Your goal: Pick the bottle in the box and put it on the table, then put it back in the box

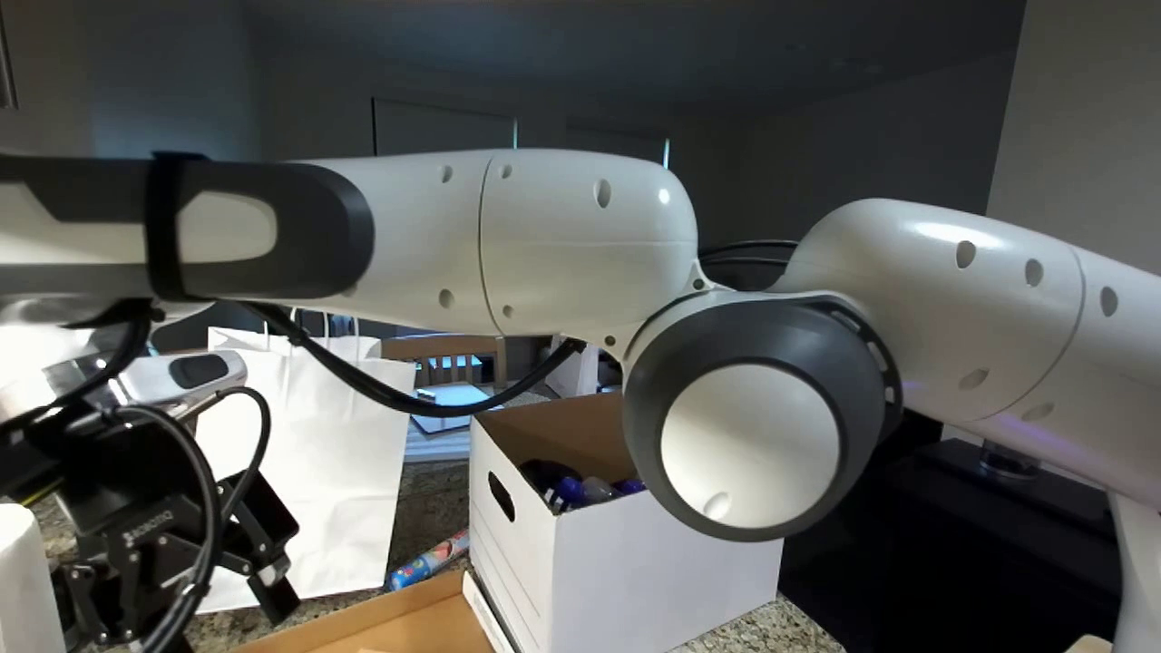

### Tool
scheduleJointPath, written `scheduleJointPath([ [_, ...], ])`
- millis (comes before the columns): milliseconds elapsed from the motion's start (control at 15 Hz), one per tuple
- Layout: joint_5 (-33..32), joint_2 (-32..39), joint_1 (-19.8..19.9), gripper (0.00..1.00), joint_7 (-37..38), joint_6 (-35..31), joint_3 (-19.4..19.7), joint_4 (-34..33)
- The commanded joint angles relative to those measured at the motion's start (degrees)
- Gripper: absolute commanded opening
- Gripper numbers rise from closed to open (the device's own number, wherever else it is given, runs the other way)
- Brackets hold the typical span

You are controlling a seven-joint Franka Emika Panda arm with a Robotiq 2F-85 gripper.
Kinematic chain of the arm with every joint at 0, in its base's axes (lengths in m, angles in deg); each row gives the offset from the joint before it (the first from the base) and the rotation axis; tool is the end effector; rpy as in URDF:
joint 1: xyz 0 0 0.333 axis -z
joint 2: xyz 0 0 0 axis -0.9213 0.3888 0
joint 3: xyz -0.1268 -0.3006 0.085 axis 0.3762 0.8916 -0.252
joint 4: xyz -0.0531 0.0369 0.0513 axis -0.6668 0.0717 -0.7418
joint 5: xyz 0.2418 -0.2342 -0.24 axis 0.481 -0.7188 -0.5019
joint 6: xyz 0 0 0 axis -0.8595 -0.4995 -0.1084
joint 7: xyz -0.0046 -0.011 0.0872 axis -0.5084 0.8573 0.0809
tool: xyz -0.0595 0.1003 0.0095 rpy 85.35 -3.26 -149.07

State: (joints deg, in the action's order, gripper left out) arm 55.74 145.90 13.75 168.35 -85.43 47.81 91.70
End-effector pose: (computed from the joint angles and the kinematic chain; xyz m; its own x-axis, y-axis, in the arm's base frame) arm 0.4397 0.6269 0.2934 0.8210 -0.5574 -0.1240 -0.4241 -0.7406 0.5213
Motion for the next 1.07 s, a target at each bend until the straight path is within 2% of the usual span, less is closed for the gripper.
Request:
scheduleJointPath([
  [0, -1.4, -0.5, -0.5, 1.0, -2.1, -1.2, -0.2, 1.1],
  [133, -1.0, 0.9, -0.7, 1.0, -4.9, -2.9, -0.9, 0.5],
  [333, 1.6, 3.4, -0.5, 1.0, -3.8, -5.4, -3.0, 0.8],
  [467, 1.7, 5.5, -1.1, 1.0, -2.2, -4.7, -3.5, 0.8],
  [667, -0.1, 8.0, -2.9, 1.0, -1.1, -4.1, -2.4, -0.1],
  [1000, -0.3, 9.6, -4.5, 1.0, -1.3, -9.3, -1.9, -0.7],
])
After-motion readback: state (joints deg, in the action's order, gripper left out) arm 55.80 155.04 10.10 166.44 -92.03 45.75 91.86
